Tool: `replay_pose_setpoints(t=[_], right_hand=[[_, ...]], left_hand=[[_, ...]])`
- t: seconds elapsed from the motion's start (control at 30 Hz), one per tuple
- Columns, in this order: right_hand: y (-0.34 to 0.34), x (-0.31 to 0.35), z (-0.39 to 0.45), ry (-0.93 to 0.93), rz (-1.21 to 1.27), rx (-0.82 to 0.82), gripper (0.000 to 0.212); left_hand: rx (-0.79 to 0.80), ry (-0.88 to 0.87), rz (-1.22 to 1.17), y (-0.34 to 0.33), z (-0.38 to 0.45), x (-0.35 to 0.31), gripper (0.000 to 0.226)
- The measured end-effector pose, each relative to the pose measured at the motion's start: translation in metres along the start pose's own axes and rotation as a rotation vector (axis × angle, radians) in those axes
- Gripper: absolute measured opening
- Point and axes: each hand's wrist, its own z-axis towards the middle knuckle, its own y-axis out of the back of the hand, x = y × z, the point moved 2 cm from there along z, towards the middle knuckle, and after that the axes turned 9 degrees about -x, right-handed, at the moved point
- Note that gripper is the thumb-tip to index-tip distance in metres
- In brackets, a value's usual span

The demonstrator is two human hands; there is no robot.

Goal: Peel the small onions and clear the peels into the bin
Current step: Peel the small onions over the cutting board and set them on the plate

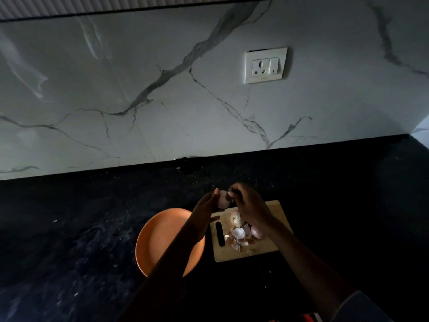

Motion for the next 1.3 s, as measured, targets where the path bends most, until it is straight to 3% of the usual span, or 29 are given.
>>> replay_pose_setpoints(t=[0.23, 0.43, 0.87, 1.0, 1.3], right_hand=[[0.007, -0.004, -0.002, -0.116, 0.011, 0.039, 0.019], [0.003, 0.006, -0.005, -0.014, 0.007, 0.015, 0.024], [0.009, 0.004, -0.007, -0.008, 0.011, -0.117, 0.004], [0.01, 0.006, -0.008, -0.012, 0.034, -0.128, 0.008], [0.007, 0.008, -0.005, 0.001, 0.002, -0.126, 0.019]], left_hand=[[-0.108, 0.023, -0.081, 0.011, 0.003, -0.003, 0.033], [-0.088, -0.064, -0.038, 0.007, 0.006, 0.006, 0.038], [-0.12, -0.169, -0.161, 0.001, 0.012, 0.004, 0.039], [-0.117, -0.217, -0.164, -0.001, 0.017, 0.005, 0.054], [-0.111, -0.217, -0.178, 0.0, 0.02, 0.01, 0.051]])
